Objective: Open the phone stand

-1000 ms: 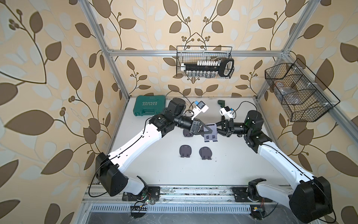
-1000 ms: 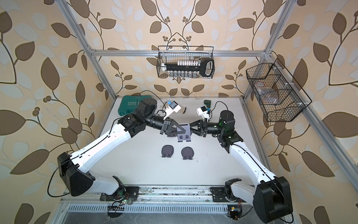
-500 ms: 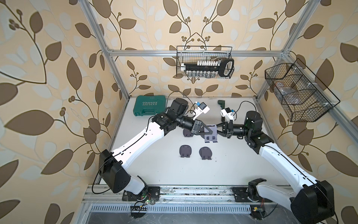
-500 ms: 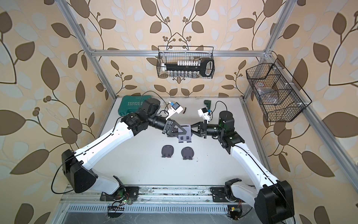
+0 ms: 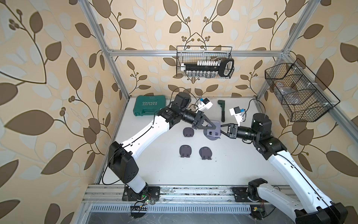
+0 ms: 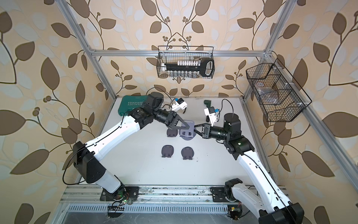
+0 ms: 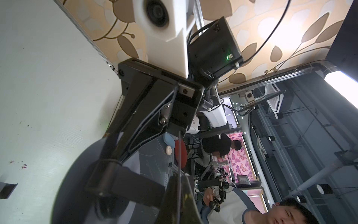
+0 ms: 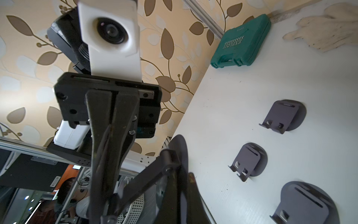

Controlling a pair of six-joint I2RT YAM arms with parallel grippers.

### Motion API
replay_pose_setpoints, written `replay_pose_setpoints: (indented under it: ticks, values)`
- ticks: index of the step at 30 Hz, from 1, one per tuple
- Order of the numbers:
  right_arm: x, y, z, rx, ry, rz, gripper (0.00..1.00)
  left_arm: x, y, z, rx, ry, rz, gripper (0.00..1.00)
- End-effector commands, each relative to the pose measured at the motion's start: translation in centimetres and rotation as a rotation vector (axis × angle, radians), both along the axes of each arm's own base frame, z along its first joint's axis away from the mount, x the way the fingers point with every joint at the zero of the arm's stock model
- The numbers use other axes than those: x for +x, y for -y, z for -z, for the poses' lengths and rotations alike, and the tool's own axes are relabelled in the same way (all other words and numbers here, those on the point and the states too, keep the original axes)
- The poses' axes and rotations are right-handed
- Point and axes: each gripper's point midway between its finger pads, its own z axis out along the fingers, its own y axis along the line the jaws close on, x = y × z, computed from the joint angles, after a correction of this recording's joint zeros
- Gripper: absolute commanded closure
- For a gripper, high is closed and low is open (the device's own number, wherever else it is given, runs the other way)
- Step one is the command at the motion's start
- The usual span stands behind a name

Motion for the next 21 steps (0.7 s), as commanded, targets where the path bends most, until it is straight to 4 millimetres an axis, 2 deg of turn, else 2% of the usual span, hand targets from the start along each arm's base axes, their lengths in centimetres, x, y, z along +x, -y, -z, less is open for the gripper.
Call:
replay_pose_setpoints:
  ticks: [1,6,11,15,19,21]
  values:
    - [-4.2,-0.5,2.4,-0.112,0.022,-0.155,1.0,6.1,-2.2,-5.5,-0.112,0.17,-0.222,1.0]
    - [-4.3,-0.4,4.3,-0.158,0.0,-0.139,1.0,7.0,-2.7,-7.2,-0.127,0.241,-0.271,1.0]
    - [-4.0,-2.0,5.0,0.008,-0.131,-0.21,1.0,6.3,-3.3,-8.0,-0.153,0.37,-0.299,1.0]
    - [-3.5,-2.3,3.4,0.088,-0.124,-0.211,1.0,6.1,-2.7,-6.3,-0.141,0.318,-0.277,1.0]
    - [-2.8,-0.6,1.5,0.082,-0.093,-0.161,1.0,6.1,-2.6,-4.4,-0.111,0.245,-0.284,1.0]
    - [-2.4,0.5,0.8,0.07,-0.074,-0.118,0.81,6.1,-2.6,-3.8,-0.1,0.199,-0.285,1.0]
